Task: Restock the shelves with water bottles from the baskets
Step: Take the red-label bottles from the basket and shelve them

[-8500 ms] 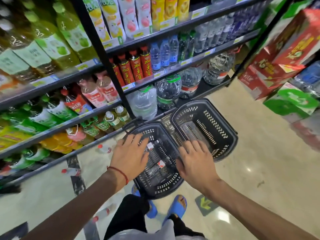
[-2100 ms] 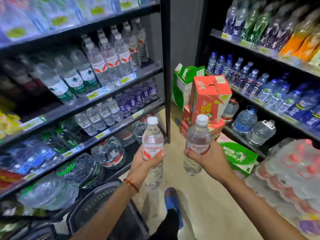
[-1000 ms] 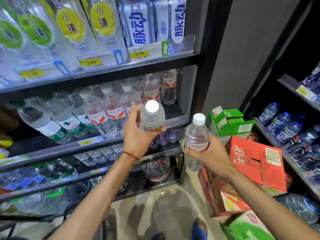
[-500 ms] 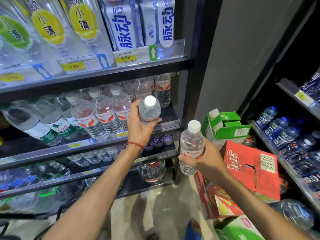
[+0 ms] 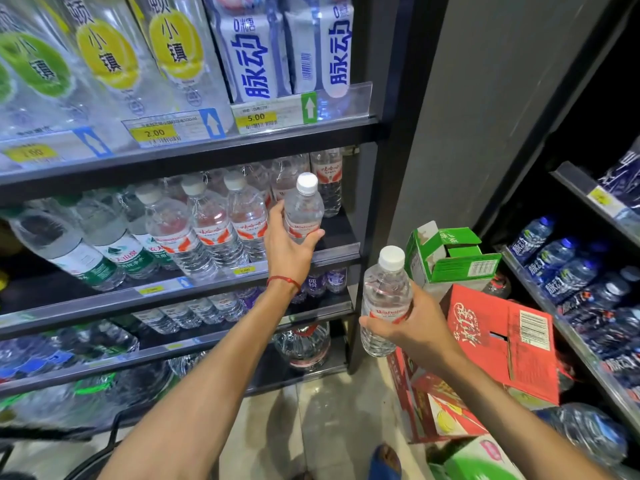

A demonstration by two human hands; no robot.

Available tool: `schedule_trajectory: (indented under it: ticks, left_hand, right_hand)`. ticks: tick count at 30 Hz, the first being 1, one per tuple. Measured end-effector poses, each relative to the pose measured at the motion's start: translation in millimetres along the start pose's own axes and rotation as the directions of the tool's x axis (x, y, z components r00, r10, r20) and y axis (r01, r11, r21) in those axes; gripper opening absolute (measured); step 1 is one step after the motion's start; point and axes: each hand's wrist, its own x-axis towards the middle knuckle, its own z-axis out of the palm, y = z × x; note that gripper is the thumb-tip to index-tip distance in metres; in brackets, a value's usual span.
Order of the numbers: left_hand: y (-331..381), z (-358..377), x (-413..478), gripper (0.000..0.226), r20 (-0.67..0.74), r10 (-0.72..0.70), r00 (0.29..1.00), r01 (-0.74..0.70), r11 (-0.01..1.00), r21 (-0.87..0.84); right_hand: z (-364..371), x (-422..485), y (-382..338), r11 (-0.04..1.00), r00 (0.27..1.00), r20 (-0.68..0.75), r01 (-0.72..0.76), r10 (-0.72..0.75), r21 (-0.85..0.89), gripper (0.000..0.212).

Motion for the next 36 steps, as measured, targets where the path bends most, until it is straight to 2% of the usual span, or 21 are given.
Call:
schedule_trajectory:
  ticks: [7,11,13,20,28,31,36]
  left_hand:
    - [4,9,-6,0.077,-0.112,0.020,0.994,-0.011,0.997,0.081]
    - [7,15,-10,0.077,-0.174,-0.073,0.982,0.074,0.997,-0.005]
    - [6,17,-15,0.071,-0.228,-0.069,0.971,0.072,0.997,0.006]
    - [11,33,-21,0.073,-0.396,-0.048,0.917,0.078,0.995,0.058]
    - [18,49,-25,0.067,-0.556,-0.153,0.817,0.142,0.988,-0.062]
    - [23,55,-24,0.066,-0.574,-0.212,0.791,0.176,0.977,-0.119]
    - [18,53,-17,0.056,-0.582,-0.243,0.776,0.214,0.969,-0.119]
  right_hand:
    - [-5,-3,1,1.000,0.999,0.031,-0.008,0.008,-0.020,0.047]
    - [-8,-2,3,1.000,0.998,0.061,-0.006,0.007,-0.025,0.047]
    - [-10,1,3,1.000,0.996,0.086,-0.002,0.004,-0.018,0.049]
    - [-23,16,7,1.000,0.987,0.161,0.013,-0.011,-0.010,0.051]
    - [-33,35,17,0.999,0.978,0.210,-0.008,0.014,-0.032,0.059]
    - [-34,39,19,0.999,0.978,0.208,-0.023,0.028,-0.028,0.058]
    - [-35,44,18,0.999,0.970,0.240,-0.038,0.046,-0.039,0.059]
